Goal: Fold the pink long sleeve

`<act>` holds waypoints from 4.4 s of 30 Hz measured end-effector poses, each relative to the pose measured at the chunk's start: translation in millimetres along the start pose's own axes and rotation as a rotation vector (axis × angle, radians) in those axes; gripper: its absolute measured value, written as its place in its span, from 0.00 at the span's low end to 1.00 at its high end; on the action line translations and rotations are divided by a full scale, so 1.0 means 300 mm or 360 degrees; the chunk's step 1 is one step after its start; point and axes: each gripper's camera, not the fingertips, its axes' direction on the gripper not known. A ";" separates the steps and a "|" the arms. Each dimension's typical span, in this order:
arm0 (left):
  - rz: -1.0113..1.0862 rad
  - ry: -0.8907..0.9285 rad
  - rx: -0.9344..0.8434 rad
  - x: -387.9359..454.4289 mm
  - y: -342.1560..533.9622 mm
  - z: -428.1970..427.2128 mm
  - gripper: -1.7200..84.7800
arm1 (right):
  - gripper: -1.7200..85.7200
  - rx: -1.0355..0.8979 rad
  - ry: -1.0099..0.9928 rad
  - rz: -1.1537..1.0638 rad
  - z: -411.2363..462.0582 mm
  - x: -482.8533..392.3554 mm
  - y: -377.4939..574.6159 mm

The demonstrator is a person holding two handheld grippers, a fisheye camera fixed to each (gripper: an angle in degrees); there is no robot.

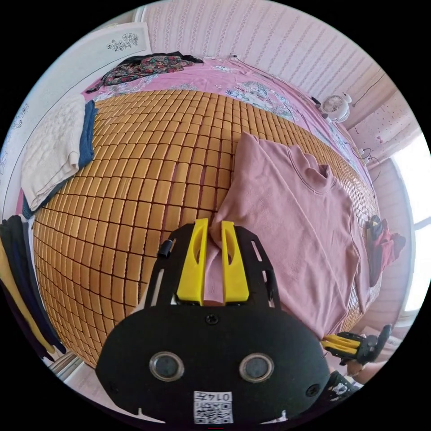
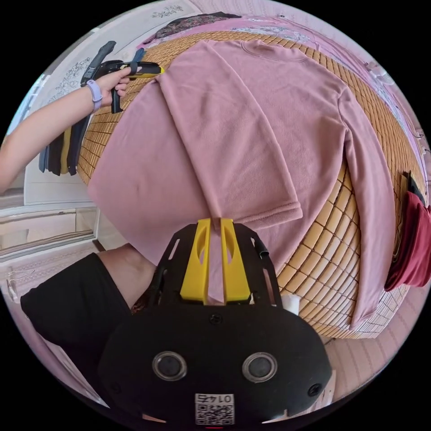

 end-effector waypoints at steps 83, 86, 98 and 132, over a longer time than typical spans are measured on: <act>0.0137 0.0360 0.0308 -0.400 0.061 -0.113 0.12 | 0.20 0.0845 0.0004 0.0334 -0.161 0.955 -0.065; 0.0172 0.0313 0.0323 -0.388 -0.207 0.000 0.14 | 0.19 0.0793 0.0113 0.0346 -0.133 0.991 -0.208; 0.0406 0.0155 0.0013 -0.300 -0.590 0.081 0.07 | 0.05 0.0650 -0.0099 0.0179 -0.281 1.082 -0.435; 0.0544 -0.0114 0.0037 -0.356 0.643 -0.263 0.09 | 0.12 0.0200 0.0394 0.0176 -0.099 0.247 0.397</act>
